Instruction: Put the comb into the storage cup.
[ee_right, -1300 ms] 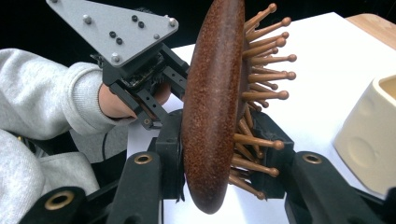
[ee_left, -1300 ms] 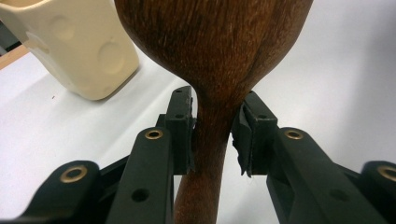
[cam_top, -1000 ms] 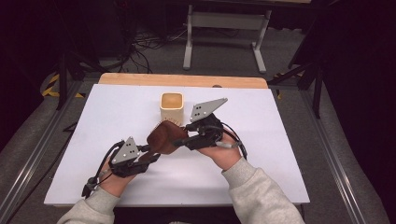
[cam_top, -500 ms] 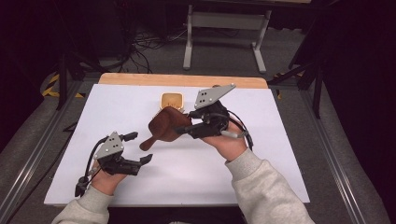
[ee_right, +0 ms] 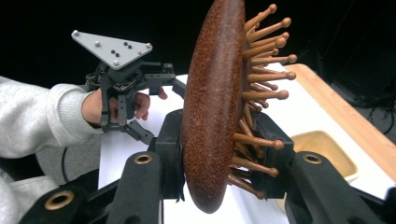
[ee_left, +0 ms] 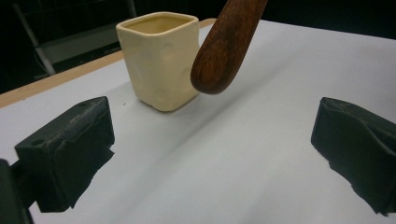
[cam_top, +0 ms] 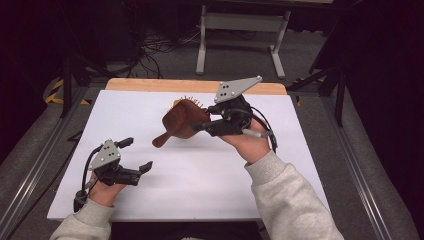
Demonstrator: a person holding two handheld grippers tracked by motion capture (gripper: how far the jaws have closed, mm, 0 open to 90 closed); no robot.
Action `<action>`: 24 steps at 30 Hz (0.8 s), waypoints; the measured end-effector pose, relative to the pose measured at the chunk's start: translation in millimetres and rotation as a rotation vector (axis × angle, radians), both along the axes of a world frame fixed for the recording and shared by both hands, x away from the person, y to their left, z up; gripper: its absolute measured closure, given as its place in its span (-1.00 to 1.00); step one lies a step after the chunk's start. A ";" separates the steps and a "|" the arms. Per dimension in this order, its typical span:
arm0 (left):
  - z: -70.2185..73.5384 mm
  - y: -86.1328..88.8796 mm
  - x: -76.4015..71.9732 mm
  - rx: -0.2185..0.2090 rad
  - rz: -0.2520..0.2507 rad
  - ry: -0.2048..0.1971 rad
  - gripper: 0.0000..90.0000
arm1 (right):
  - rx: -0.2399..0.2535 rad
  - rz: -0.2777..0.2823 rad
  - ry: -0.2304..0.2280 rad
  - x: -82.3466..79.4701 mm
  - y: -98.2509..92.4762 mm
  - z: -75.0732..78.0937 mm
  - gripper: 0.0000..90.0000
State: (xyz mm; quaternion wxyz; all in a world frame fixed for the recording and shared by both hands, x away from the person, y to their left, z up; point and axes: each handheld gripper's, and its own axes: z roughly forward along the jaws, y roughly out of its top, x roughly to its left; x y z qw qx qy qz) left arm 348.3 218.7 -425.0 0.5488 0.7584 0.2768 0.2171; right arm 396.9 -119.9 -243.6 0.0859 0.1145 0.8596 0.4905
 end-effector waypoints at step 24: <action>-16.1 17.6 7.9 0.003 0.037 0.028 -0.99 | -0.002 -0.110 -0.050 24.7 -10.7 29.5 0.35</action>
